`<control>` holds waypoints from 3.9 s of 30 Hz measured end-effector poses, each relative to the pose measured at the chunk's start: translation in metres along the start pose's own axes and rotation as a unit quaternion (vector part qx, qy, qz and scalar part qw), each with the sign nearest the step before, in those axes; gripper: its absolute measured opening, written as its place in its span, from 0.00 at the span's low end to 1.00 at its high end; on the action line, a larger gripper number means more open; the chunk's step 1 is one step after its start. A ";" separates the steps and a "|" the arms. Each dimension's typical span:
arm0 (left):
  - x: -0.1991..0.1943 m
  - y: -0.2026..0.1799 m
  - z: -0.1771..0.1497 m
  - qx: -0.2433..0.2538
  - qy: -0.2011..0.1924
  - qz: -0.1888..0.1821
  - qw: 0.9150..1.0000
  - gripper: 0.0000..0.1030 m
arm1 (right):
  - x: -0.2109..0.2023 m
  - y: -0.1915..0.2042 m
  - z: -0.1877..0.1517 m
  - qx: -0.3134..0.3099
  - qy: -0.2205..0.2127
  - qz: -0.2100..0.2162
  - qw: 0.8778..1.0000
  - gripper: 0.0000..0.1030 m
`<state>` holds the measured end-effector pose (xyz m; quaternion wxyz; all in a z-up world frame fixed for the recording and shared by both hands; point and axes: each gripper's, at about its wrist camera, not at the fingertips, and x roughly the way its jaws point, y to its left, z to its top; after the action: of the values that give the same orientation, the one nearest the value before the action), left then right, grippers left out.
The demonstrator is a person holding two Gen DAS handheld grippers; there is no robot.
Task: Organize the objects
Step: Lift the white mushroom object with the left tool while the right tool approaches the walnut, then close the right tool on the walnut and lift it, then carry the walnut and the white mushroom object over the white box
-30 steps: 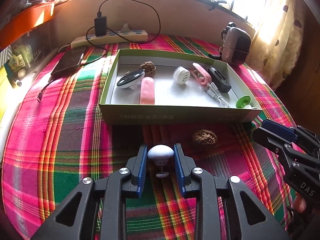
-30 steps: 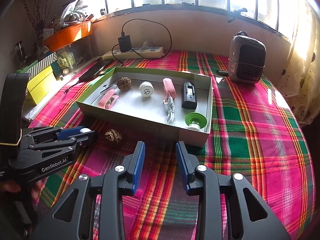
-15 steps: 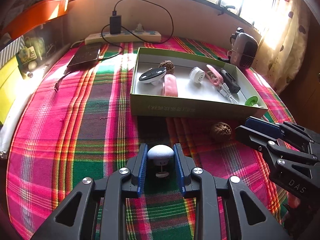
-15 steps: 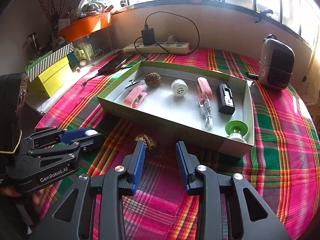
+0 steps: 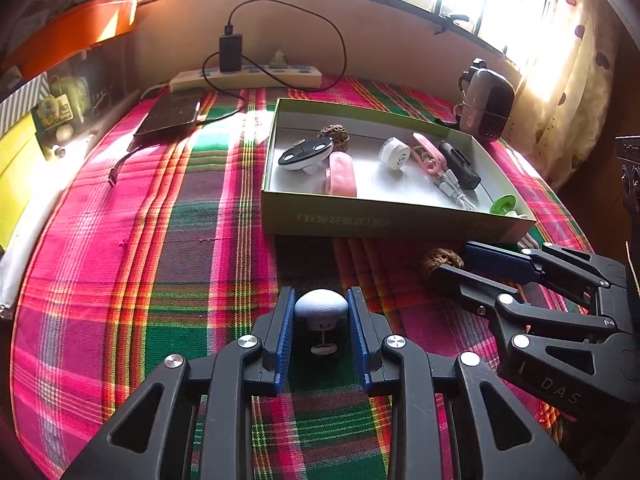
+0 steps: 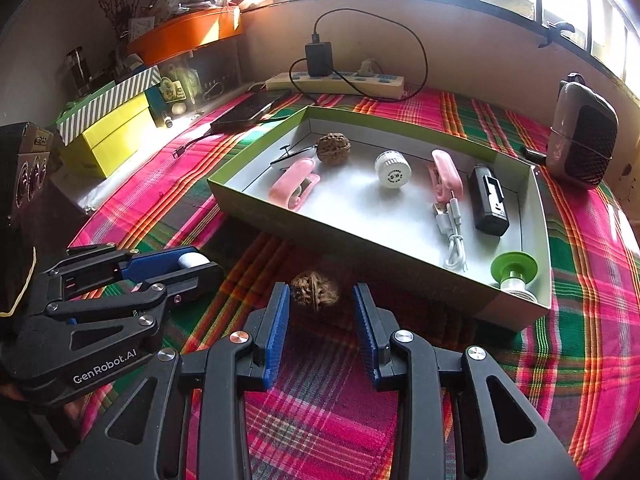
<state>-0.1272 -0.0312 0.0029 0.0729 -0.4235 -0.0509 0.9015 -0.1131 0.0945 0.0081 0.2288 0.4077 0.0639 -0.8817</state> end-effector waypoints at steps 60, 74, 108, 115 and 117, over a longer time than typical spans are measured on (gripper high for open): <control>0.003 -0.003 0.000 0.005 -0.001 0.007 1.000 0.23 | 0.015 0.007 0.001 -0.023 0.019 -0.021 0.999 0.30; 0.002 -0.005 -0.002 0.007 -0.001 0.009 1.000 0.23 | 0.015 0.007 0.002 -0.020 0.019 -0.017 0.999 0.30; -0.019 -0.018 0.000 0.025 -0.017 0.023 0.999 0.23 | -0.014 0.000 -0.005 -0.004 -0.011 -0.009 1.000 0.30; -0.025 -0.027 0.008 0.032 -0.027 0.027 0.999 0.23 | -0.027 -0.007 -0.002 -0.001 -0.023 -0.016 1.000 0.30; -0.027 -0.029 0.011 0.035 -0.030 0.026 0.999 0.23 | -0.030 -0.010 -0.001 0.002 -0.026 -0.018 1.000 0.30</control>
<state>-0.1164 -0.0079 0.0346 0.0627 -0.3945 -0.0106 0.9167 -0.1000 0.1140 0.0292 0.2140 0.3839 0.0631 -0.8960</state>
